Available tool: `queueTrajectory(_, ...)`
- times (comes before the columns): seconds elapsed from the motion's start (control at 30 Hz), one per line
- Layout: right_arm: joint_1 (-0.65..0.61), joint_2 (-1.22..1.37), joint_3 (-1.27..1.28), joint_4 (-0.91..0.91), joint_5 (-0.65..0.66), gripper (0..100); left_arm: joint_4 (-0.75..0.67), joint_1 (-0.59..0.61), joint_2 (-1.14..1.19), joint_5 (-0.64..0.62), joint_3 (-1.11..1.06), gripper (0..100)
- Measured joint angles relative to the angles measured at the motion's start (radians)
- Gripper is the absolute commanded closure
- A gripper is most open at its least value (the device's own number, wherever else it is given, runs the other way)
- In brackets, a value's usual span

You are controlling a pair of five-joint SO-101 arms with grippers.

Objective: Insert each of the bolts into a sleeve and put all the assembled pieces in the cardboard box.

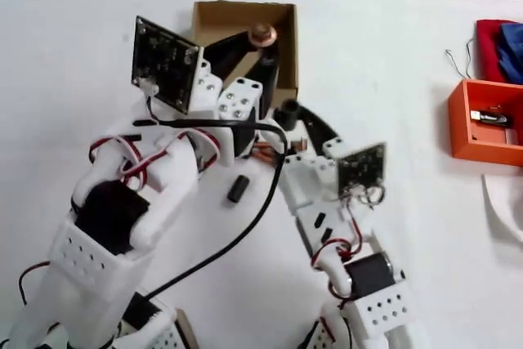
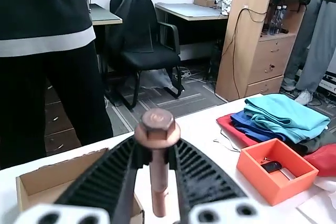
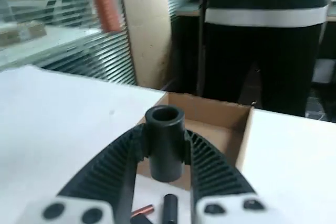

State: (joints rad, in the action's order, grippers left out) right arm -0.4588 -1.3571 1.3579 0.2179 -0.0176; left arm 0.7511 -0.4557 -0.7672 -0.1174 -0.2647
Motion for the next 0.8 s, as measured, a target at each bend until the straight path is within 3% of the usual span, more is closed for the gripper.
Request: queueTrajectory(0.8,-0.037,0.068,-0.055,-0.014,0.0,97.5,-0.008,0.002,0.0,0.002,-0.101,97)
